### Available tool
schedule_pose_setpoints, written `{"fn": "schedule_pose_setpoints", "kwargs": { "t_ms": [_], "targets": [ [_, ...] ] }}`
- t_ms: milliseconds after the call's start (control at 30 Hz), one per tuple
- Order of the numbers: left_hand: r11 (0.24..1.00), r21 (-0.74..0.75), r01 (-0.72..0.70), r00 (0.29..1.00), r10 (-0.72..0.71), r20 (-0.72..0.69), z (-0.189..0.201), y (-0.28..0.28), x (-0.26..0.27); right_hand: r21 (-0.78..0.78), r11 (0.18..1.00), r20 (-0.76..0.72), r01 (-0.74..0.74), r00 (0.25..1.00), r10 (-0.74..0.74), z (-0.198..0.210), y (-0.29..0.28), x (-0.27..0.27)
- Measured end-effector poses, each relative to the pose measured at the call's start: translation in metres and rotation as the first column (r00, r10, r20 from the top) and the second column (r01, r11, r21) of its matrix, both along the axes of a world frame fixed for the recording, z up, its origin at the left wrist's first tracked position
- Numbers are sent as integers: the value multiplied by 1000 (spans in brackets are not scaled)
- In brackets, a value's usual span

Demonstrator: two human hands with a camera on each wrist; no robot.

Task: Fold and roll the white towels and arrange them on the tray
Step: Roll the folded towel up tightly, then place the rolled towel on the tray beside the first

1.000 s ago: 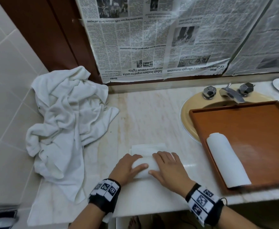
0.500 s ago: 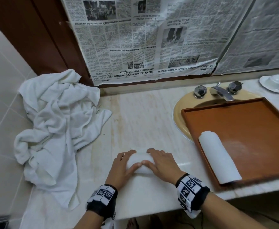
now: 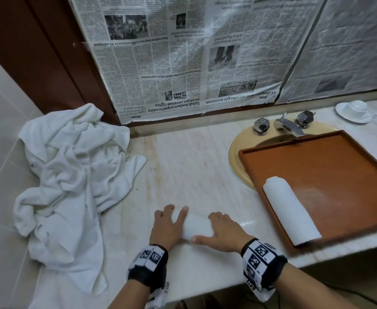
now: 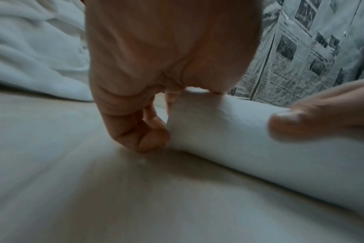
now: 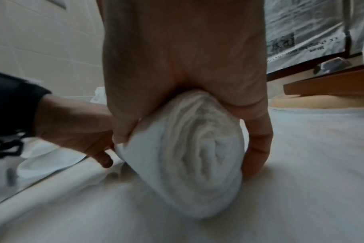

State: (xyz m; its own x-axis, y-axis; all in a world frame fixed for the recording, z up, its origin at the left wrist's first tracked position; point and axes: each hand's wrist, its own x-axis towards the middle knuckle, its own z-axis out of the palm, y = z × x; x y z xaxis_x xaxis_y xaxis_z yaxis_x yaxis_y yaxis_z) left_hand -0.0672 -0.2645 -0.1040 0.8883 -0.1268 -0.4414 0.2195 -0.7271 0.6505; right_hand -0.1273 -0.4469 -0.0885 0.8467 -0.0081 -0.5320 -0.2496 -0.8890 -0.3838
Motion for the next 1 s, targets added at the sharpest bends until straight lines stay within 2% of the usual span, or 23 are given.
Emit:
{"fn": "schedule_pose_setpoints", "kwargs": {
  "t_ms": [100, 167, 233, 333, 433, 567, 700, 867, 933, 1000],
  "targets": [
    [996, -19, -90, 995, 89, -46, -5, 11, -18, 81, 991, -57, 102, 994, -97, -4, 1, -3],
    [989, -36, -141, 981, 134, -138, -6, 19, -30, 130, 979, -60, 155, 987, -148, -7, 3, -9],
    [964, -160, -211, 956, 169, -241, -5, 21, -34, 170, 967, -52, 189, 982, -182, -8, 7, -16],
    [824, -423, -378, 884, 186, -428, -5, 19, -33, 254, 941, -69, 224, 975, -213, -4, 13, -28],
    [733, -530, -427, 827, 79, -557, 9, 13, -35, 327, 899, -98, 292, 956, -276, -2, 18, -43],
    [716, -610, -339, 860, -27, -509, 34, -4, -38, 368, 847, -44, 385, 917, -398, 10, 11, -63],
    [714, -663, -225, 906, -97, -412, 67, -38, -39, 583, 667, -98, 464, 855, -509, 40, -13, -81],
    [647, -751, -132, 917, -207, -340, 100, -109, -42, 586, 662, 89, 468, 774, -627, 72, -81, -96],
    [669, -738, -89, 938, -194, -289, 104, -141, -47, 625, 616, 113, 479, 725, -679, 90, -121, -100],
    [741, -669, 57, 969, -203, -142, 97, -169, -55, 658, 573, 151, 489, 660, -736, 106, -167, -102]
  ]
}}
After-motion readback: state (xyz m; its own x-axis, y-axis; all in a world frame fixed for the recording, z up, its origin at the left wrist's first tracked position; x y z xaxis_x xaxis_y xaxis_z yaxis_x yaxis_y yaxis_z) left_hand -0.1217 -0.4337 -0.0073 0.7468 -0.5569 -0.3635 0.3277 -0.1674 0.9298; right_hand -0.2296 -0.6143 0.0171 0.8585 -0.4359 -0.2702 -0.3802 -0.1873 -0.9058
